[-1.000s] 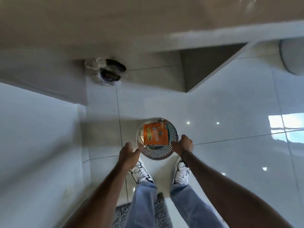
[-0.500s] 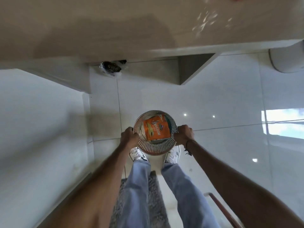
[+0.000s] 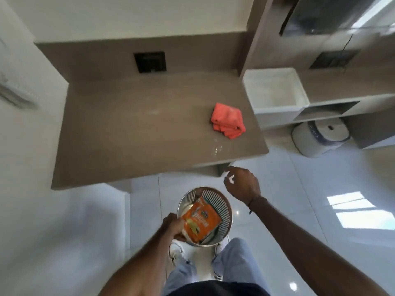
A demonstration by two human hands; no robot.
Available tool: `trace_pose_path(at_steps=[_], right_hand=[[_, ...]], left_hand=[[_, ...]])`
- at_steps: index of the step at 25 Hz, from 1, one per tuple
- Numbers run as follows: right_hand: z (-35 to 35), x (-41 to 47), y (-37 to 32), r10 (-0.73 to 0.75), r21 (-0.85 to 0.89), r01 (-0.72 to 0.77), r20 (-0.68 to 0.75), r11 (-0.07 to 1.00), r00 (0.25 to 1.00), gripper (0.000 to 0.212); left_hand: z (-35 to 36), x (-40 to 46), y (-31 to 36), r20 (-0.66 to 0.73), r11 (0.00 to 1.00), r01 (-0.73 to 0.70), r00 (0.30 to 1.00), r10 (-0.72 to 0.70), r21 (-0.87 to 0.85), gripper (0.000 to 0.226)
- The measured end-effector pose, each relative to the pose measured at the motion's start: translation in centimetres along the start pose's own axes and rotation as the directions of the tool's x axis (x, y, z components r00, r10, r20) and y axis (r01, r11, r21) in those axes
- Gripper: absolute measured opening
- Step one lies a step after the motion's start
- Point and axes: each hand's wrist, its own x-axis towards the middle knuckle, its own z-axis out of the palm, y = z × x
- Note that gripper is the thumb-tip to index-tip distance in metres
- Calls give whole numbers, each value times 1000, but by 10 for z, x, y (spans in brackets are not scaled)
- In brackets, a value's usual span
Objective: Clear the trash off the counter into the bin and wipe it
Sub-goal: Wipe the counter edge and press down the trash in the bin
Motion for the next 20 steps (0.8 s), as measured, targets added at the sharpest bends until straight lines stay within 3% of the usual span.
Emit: trace_pose_path(at_steps=[2,4,8,11,14,17,20], right_hand=[[-27,23,-15,-120,-22,118,-151,993,981,39],[-45,55,-22,-183,-87,168,-202,982,962,52],[-58,139,-20,-230,-307,194,-88,932,969,93],[-56,203,-9,-187,-446,220,117,868,975,107],[-47,231,-4,-198,-460,289,238,839,951,93],[-38,220,3,-271,-513,311,153,800,950,65],[-32,181,20,-303,-494,320,117,808,946,64]], left_hand=[[-5,2,4,-25,1000,16,1000,-16,-23,28],[-9,8,9,-51,997,33,998,-36,-69,28],[-12,52,7,-142,998,54,988,-59,-36,43],[-20,32,34,-185,998,66,981,-65,-1,34],[-19,31,46,-173,997,66,983,-60,29,28],[-14,43,47,-171,995,99,980,-100,-13,31],[-11,54,48,-171,996,85,982,-83,6,31]])
